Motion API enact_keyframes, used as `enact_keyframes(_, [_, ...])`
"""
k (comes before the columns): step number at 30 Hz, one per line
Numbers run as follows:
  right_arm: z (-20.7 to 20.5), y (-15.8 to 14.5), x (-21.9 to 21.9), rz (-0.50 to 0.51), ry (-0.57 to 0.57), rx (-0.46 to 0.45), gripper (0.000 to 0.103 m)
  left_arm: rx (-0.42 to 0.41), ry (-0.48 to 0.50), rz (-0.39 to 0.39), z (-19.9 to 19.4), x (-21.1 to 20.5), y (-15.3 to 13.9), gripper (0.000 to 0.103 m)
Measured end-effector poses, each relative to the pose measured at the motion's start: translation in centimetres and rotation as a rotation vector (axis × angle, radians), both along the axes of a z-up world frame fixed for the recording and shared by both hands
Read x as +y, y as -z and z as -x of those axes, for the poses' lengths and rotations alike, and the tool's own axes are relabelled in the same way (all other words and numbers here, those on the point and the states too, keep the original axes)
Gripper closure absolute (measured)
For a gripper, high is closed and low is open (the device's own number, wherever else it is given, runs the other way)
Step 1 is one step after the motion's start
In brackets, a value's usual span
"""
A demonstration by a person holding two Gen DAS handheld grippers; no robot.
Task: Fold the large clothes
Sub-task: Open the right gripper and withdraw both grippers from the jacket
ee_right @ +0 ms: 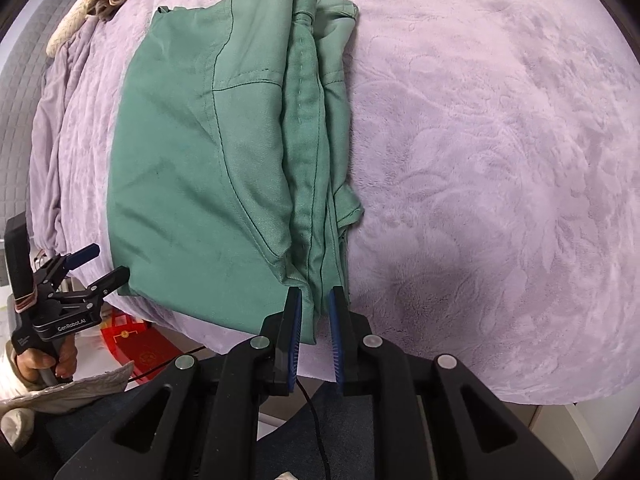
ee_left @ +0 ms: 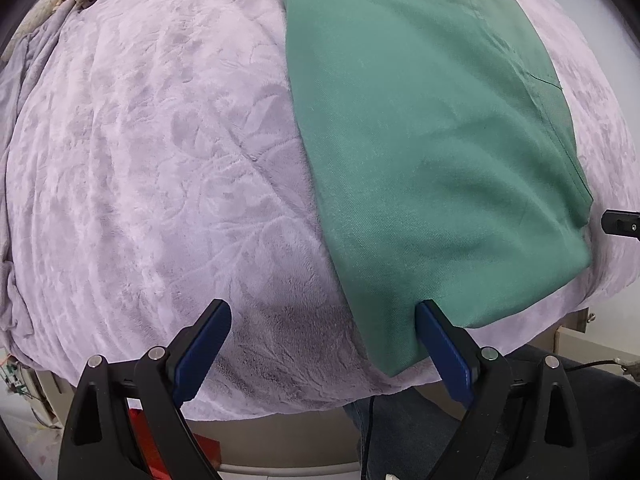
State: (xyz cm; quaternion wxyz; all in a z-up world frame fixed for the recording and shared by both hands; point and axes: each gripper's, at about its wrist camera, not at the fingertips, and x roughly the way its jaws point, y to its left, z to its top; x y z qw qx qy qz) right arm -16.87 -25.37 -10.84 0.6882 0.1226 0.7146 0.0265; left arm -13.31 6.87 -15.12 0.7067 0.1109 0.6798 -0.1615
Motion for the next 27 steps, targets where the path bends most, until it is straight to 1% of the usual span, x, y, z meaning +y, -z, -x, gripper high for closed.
enact_keyframes(2, [-0.1,-0.2,0.2,0.006,-0.003,-0.008,0.087,0.006,-0.002,-0.003,-0.1,0.1,-0.1,0.009])
enact_keyframes(4, [-0.2,-0.7,0.6,0.008,-0.001,-0.023,0.087,-0.004,-0.008,0.007,-0.7,0.3,-0.9,0.009])
enact_keyframes(8, [-0.9,-2.3,0.6,0.019,0.024,-0.06,0.087,-0.056,-0.048,0.023,-2.5,0.4,-3.7,0.009])
enact_keyframes(11, [-1.9,-3.9,0.8,0.028,0.049,-0.096,0.087,-0.11,-0.084,0.015,-3.9,0.1,-6.0,0.009])
enact_keyframes(12, [-2.2,-4.5,1.1,0.026,0.052,-0.111,0.083,-0.121,-0.097,0.018,-4.2,-0.1,-6.7,0.009])
enact_keyframes(13, [-2.5,-5.0,1.3,0.024,0.055,-0.125,0.077,-0.128,-0.109,0.027,-4.5,-0.3,-7.4,0.009])
enact_keyframes(15, [-3.1,-6.3,1.9,0.03,0.058,-0.16,0.037,-0.143,-0.123,0.044,-4.9,-0.8,-8.7,0.009])
enact_keyframes(16, [-3.3,-6.9,2.2,0.035,0.055,-0.178,0.035,-0.154,-0.124,0.049,-5.0,-1.0,-9.3,0.009])
enact_keyframes(19, [-3.7,-8.7,3.4,0.053,0.041,-0.216,0.035,-0.186,-0.121,0.033,-4.8,-2.1,-10.7,0.008])
enact_keyframes(21, [-3.9,-9.5,4.2,0.082,0.034,-0.22,0.035,-0.189,-0.121,0.044,-4.7,-1.8,-11.1,0.008])
enact_keyframes(23, [-4.1,-9.9,4.8,0.117,0.031,-0.22,0.031,-0.194,-0.121,0.059,-4.4,-2.1,-11.7,0.006])
enact_keyframes(24, [-4.0,-10.2,5.0,0.134,0.031,-0.224,0.023,-0.198,-0.122,0.056,-4.4,-2.3,-11.8,0.0])
enact_keyframes(25, [-4.0,-10.4,5.2,0.147,0.032,-0.23,0.02,-0.204,-0.123,0.052,-4.3,-2.3,-12.0,0.0])
enact_keyframes(27, [-4.0,-10.8,5.4,0.168,0.033,-0.24,0.02,-0.208,-0.127,0.049,-4.3,-2.4,-12.2,0.0])
